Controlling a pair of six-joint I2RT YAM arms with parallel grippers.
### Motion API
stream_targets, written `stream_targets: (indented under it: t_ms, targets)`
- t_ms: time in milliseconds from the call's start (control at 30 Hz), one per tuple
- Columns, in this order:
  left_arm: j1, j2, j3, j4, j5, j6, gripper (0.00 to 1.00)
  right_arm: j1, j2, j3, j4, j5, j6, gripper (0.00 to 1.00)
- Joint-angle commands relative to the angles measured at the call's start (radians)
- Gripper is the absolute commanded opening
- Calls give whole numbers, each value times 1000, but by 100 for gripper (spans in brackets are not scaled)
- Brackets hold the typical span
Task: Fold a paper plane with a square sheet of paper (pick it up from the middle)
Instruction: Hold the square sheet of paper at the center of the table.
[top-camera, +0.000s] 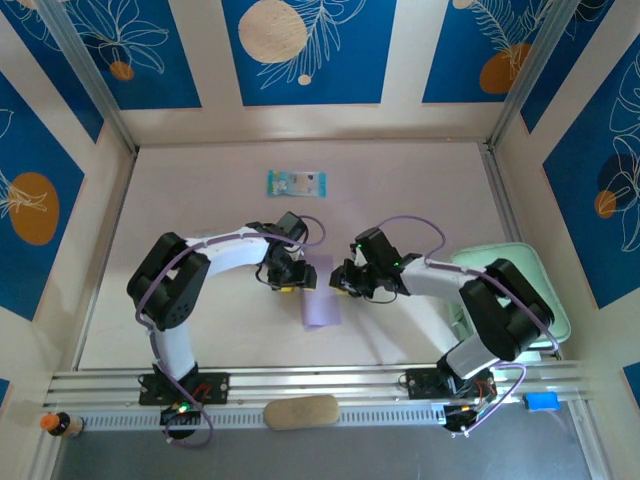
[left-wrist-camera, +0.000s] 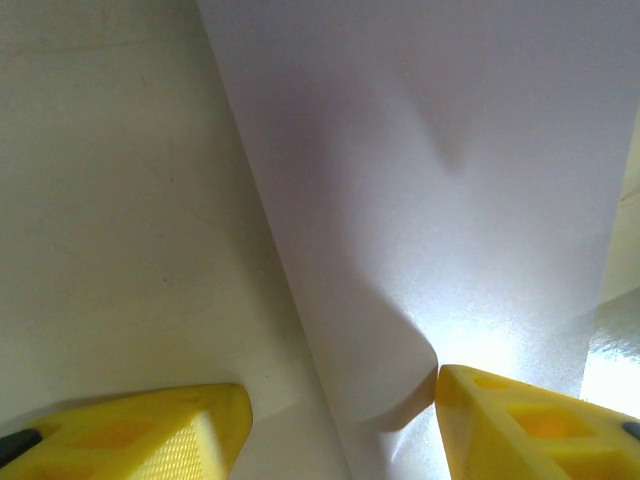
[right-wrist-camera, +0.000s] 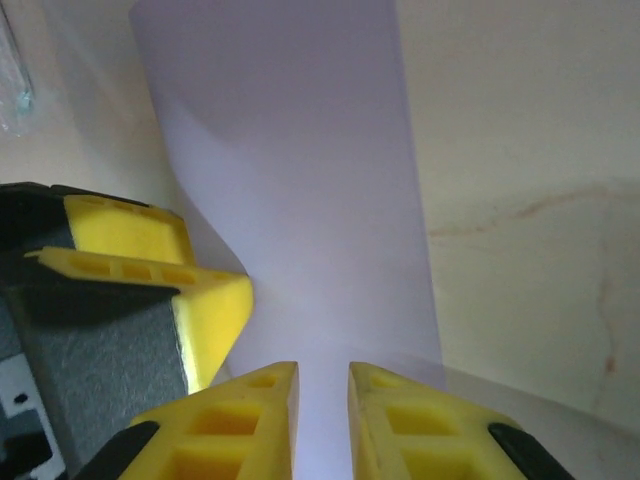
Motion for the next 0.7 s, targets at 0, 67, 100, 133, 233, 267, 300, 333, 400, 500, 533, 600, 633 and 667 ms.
stream_targets:
  t_ms: [0,67,100,133,233,267,300,333,400,500,533,600,633,667]
  targets:
    - [-2,98,-57,39,-46,27,59,14,38,28,10,5,-14,17]
    - [-1,99,-59,40,-46,25,59,16,63,39,11,0,-17,14]
    - [-1,100,-58,41,-45,26,59,18,71,43,16,-3,-18,11]
    - [-1,99,-57,42,-44,25,59,18,82,45,21,-12,-20,10]
    - [-1,99,-58,42,-45,26,59,22,106,58,26,-20,-21,7]
    - [-2,100,-59,42,-45,26,59,25,109,61,25,-19,-22,6]
    - [-2,100,-60,43,-43,25,59,27,113,64,26,-16,-24,6]
    - [-2,99,-60,45,-43,24,59,28,116,68,24,-14,-26,5]
    - [-1,100,-63,47,-44,24,59,28,126,77,19,-16,-32,4]
    - [-2,101,-66,48,-42,24,59,29,149,95,6,-24,-41,2]
    - [-3,100,-65,48,-42,22,59,31,157,99,-1,-21,-42,2]
    - [-3,100,-65,50,-42,22,59,31,169,104,-18,-20,-42,2]
    - [-4,100,-66,51,-42,22,59,31,180,105,-33,-21,-44,1]
    - [-5,100,-65,51,-40,22,59,31,185,104,-43,-21,-48,0]
